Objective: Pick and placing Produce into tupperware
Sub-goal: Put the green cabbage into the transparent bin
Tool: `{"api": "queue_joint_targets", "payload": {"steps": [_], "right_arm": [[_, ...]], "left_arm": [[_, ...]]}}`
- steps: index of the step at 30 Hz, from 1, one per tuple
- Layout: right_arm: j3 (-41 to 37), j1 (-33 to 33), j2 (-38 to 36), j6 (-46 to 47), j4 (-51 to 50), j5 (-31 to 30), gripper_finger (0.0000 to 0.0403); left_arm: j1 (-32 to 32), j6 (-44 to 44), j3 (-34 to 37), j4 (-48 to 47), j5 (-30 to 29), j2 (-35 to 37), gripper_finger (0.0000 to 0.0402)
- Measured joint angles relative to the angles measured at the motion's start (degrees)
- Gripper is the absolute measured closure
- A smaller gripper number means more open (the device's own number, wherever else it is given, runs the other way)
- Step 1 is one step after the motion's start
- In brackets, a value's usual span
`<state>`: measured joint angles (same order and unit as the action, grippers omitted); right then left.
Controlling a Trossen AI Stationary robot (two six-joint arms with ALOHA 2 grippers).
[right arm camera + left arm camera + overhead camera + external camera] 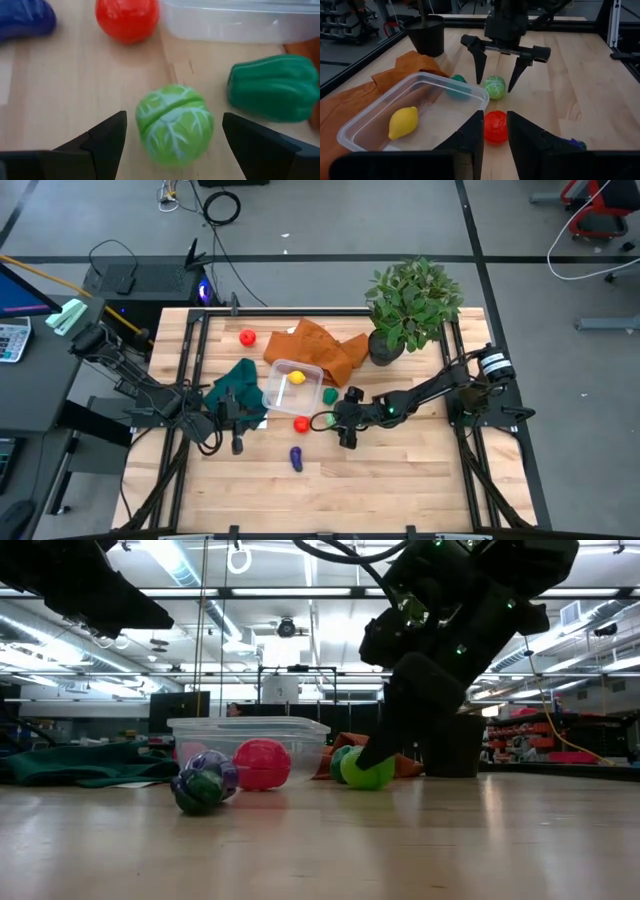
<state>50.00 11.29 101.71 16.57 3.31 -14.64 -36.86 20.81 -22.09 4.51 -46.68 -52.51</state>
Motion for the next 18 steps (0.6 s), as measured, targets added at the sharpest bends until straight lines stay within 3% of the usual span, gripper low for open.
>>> {"api": "queue_joint_targets", "payload": {"steps": [18], "right_arm": [[-0.02, 0.02, 3.5, 0.21, 4.96, 1.69, 0.0168]], "left_arm": [[0.0, 1.08, 0.0, -1.01, 0.24, -0.02, 0.0311]]}}
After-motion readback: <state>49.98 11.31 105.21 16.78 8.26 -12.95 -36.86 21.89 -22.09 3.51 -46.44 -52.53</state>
